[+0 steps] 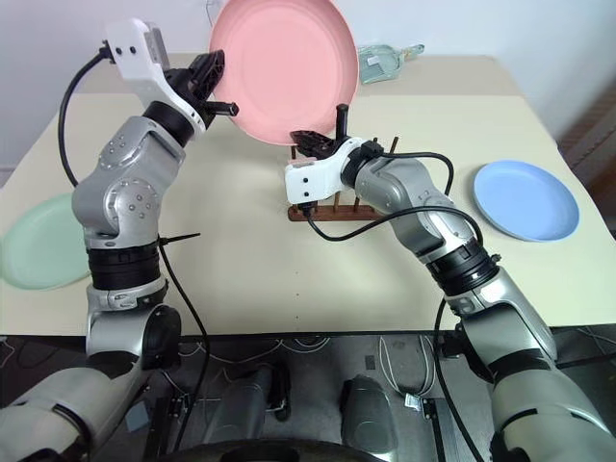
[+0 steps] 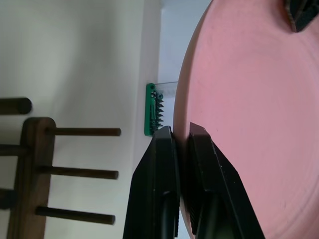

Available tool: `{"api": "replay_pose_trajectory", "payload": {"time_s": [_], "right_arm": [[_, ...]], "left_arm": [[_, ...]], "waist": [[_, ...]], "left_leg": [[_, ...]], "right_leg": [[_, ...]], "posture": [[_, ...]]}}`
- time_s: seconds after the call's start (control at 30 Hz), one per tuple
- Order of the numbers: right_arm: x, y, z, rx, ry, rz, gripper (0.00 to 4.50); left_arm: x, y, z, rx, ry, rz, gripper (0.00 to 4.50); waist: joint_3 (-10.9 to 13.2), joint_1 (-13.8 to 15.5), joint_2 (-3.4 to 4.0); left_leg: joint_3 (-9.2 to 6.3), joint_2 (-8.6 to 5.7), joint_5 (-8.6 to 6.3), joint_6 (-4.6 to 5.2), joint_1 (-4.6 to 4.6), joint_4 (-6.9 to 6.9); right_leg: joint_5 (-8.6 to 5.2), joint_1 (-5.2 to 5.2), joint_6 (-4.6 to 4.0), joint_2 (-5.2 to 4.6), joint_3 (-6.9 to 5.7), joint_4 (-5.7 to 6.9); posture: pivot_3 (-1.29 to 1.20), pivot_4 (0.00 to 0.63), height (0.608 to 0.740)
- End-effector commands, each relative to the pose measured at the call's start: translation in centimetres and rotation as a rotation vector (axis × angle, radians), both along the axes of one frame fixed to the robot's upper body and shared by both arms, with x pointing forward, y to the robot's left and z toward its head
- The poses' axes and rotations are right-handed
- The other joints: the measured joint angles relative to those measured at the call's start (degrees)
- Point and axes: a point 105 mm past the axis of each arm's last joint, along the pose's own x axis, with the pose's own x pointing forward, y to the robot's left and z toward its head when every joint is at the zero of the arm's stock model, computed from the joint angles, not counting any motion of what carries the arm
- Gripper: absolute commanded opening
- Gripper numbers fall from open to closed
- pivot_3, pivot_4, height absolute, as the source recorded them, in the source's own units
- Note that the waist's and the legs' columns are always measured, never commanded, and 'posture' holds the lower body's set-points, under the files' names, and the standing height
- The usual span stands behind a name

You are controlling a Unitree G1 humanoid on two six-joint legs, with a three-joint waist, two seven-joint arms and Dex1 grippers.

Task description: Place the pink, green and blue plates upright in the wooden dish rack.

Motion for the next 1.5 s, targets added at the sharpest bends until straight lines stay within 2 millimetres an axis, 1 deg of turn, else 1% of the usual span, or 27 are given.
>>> {"api": "replay_pose_trajectory", "payload": {"time_s": [0.03,0.07,0.1,0.17,0.23,0.27,0.3,0.37,0.47,0.5,0.57,0.6,0.63,0.67,0.73,0.8,0.83,0.9,1.0,1.07,1.13,1.2,1.3,1.4,1.5], "right_arm": [[-0.6,0.1,1.6,0.033,-0.058,0.019,0.0],[-0.7,0.1,1.6,0.033,-0.06,0.019,0.0],[-0.8,0.2,1.6,0.032,-0.066,0.024,0.0],[-0.9,0.1,1.6,0.032,-0.069,0.023,0.0],[-0.9,-0.3,1.7,0.038,-0.076,0.016,0.0],[-0.8,-0.6,1.8,0.048,-0.076,0.007,0.0],[-0.7,-1.1,2.1,0.065,-0.079,-0.005,0.0],[-0.7,-2.5,3.1,0.149,-0.074,-0.037,0.0],[-1.0,-3.6,4.1,0.239,-0.057,-0.05,0.0],[-1.4,-4.1,4.6,0.285,-0.032,-0.037,0.0],[-2.5,-5.4,5.5,0.418,0.057,-0.009,0.0],[-2.9,-5.8,5.7,0.46,0.089,0.003,0.0],[-3.4,-6.5,6.2,0.553,0.156,0.022,0.0],[-3.7,-6.9,6.4,0.611,0.202,0.038,0.0],[-4.7,-8.2,7.1,0.771,0.314,0.083,0.0],[-5.4,-9.3,7.1,0.884,0.419,0.119,0.0],[-5.7,-9.6,7.1,0.912,0.449,0.127,0.0],[-6.1,-10.0,7.0,1.002,0.542,0.159,0.0],[-7.2,-10.1,7.0,1.122,0.685,0.27,0.0],[-7.7,-10.1,6.2,1.158,0.781,0.305,0.0],[-8.0,-10.0,5.0,1.178,0.87,0.316,0.0],[-8.1,-10.2,4.5,1.211,0.911,0.327,0.0],[-8.0,-10.6,4.4,1.256,0.939,0.344,0.0],[-7.7,-11.0,4.3,1.273,0.948,0.342,0.0],[-7.0,-11.9,4.3,1.308,0.954,0.339,0.0]], "left_arm": [[-1.3,-1.2,1.8,-0.061,-0.066,-0.088,0.69],[-1.4,-1.1,1.8,-0.067,-0.068,-0.091,1.01],[-1.4,-1.1,1.8,-0.087,-0.064,-0.098,1.42],[-1.6,-0.9,2.1,-0.137,-0.076,-0.115,2.57],[-1.6,-0.2,2.7,-0.18,-0.091,-0.091,3.59],[-1.4,0.5,3.0,-0.199,-0.099,-0.059,4.08],[-1.1,1.4,3.1,-0.217,-0.097,-0.023,4.47],[-0.6,3.1,3.0,-0.218,-0.094,0.035,4.47],[-0.3,4.1,2.7,-0.177,-0.097,0.072,4.47],[-0.1,4.8,2.2,-0.119,-0.101,0.098,4.47],[-0.1,5.9,-0.2,0.068,-0.098,0.097,4.47],[-0.2,6.1,-1.1,0.141,-0.098,0.088,4.47],[-0.5,6.2,-2.7,0.215,-0.084,0.05,4.47],[-0.7,6.3,-3.8,0.258,-0.075,0.022,4.47],[-2.0,6.1,-6.4,0.371,-0.073,-0.073,4.47],[-3.1,5.3,-8.8,0.436,-0.024,-0.197,4.47],[-3.6,5.0,-9.6,0.452,-0.007,-0.247,4.47],[-4.4,4.4,-10.5,0.488,-0.009,-0.309,4.47],[-5.1,4.0,-12.6,0.505,0.046,-0.389,4.47],[-5.7,3.3,-14.0,0.528,0.081,-0.444,4.47],[-6.5,2.6,-14.8,0.53,0.094,-0.505,4.47],[-7.0,2.2,-15.2,0.533,0.1,-0.539,4.47],[-7.5,1.8,-15.5,0.533,0.109,-0.583,4.47],[-7.5,1.7,-15.7,0.561,0.112,-0.589,4.47],[-7.5,1.4,-15.8,0.571,0.113,-0.598,4.47]], "waist": [[0.0,0.04,0.0],[0.0,0.05,0.0],[0.0,0.05,0.0],[0.0,0.03,0.0],[0.0,-0.02,0.0],[0.0,-0.08,0.0],[0.0,-0.16,0.0],[0.0,-0.13,0.0],[0.0,-0.01,0.0],[0.0,0.03,0.0],[-0.01,0.04,0.01],[-0.01,0.0,0.02],[-0.01,-0.04,0.03],[-0.01,-0.02,0.03],[0.0,0.0,0.05],[0.0,0.14,0.05],[0.0,0.2,0.05],[0.0,0.17,0.05],[0.0,0.11,0.06],[-0.03,-0.03,0.11],[-0.03,-0.07,0.12],[-0.02,0.01,0.13],[0.0,0.02,0.17],[0.0,0.01,0.17],[0.0,0.05,0.17]], "left_leg": [[0.0,0.0,0.0,0.0,0.0,0.0],[0.0,0.0,0.0,0.0,0.0,0.0],[0.0,0.0,0.0,0.0,0.01,0.0],[-0.01,0.0,0.0,0.0,0.01,0.0],[-0.01,0.0,0.0,0.0,0.01,0.0],[-0.01,0.01,0.0,0.0,0.02,0.0],[-0.01,0.02,0.0,0.0,0.04,0.0],[-0.01,0.05,0.02,-0.03,0.04,-0.01],[0.0,0.04,0.01,-0.03,0.03,-0.02],[-0.01,0.04,0.01,-0.03,0.03,-0.02],[0.0,0.02,0.01,-0.03,0.04,-0.05],[0.01,0.02,0.01,-0.03,0.05,-0.1],[0.03,0.02,0.01,-0.03,0.06,-0.12],[0.03,0.03,0.01,-0.03,0.07,-0.13],[0.04,0.08,0.01,-0.04,0.06,-0.13],[0.02,0.11,0.0,-0.04,0.03,-0.12],[0.02,0.11,-0.01,-0.05,0.02,-0.12],[0.02,0.12,-0.03,-0.04,0.02,-0.12],[0.02,0.15,-0.03,-0.03,0.03,-0.13],[0.03,0.17,-0.03,-0.03,0.03,-0.14],[0.06,0.18,-0.04,-0.02,0.05,-0.16],[0.08,0.19,-0.04,-0.01,0.04,-0.15],[0.11,0.19,-0.06,0.02,0.0,-0.14],[0.13,0.2,-0.06,0.03,0.02,-0.14],[0.15,0.2,-0.06,0.03,0.01,-0.14]], "right_leg": [[0.0,0.0,0.0,0.0,0.0,-0.01],[0.0,0.01,0.0,0.0,0.0,-0.02],[0.0,0.02,0.0,0.0,0.0,-0.02],[0.0,0.03,0.0,0.0,0.0,-0.04],[0.0,0.03,0.0,0.0,0.0,-0.03],[0.0,0.03,0.0,0.01,0.0,-0.02],[0.0,0.04,0.0,0.01,0.0,-0.01],[0.0,0.03,-0.01,0.04,-0.01,0.0],[0.0,0.03,-0.01,0.04,0.0,-0.02],[0.0,0.04,-0.01,0.04,-0.01,-0.03],[0.0,0.05,-0.01,0.05,-0.01,-0.06],[0.0,0.05,-0.01,0.06,-0.01,-0.1],[0.0,0.04,-0.01,0.07,0.0,-0.12],[0.0,0.04,-0.01,0.08,0.0,-0.12],[0.01,0.04,-0.02,0.12,0.0,-0.13],[0.02,0.03,-0.04,0.12,0.0,-0.14],[0.02,0.02,-0.04,0.12,0.0,-0.14],[0.02,0.01,-0.05,0.11,0.0,-0.14],[0.03,-0.02,-0.08,0.11,0.02,-0.13],[0.04,-0.03,-0.09,0.11,0.03,-0.11],[0.04,-0.02,-0.09,0.12,0.05,-0.12],[0.05,-0.05,-0.1,0.12,0.06,-0.09],[0.06,-0.15,-0.12,0.11,0.12,-0.01],[0.06,-0.16,-0.11,0.12,0.15,0.0],[0.06,-0.17,-0.12,0.12,0.16,0.01]], "posture": [[0.0,0.15,0.737],[0.0,0.15,0.737],[0.0,0.15,0.737],[0.0,0.15,0.737],[0.0,0.15,0.737],[0.0,0.15,0.737],[0.0,0.15,0.737],[0.0,0.15,0.737],[0.0,0.15,0.737],[0.0,0.15,0.737],[0.0,0.15,0.737],[0.0,0.15,0.737],[0.0,0.15,0.737],[0.0,0.15,0.737],[0.0,0.15,0.737],[0.0,0.15,0.737],[0.0,0.15,0.737],[0.0,0.15,0.737],[0.0,0.15,0.737],[0.0,0.15,0.737],[0.0,0.15,0.737],[0.0,0.15,0.737],[0.0,0.15,0.737],[0.0,0.15,0.737],[0.0,0.15,0.737]]}}
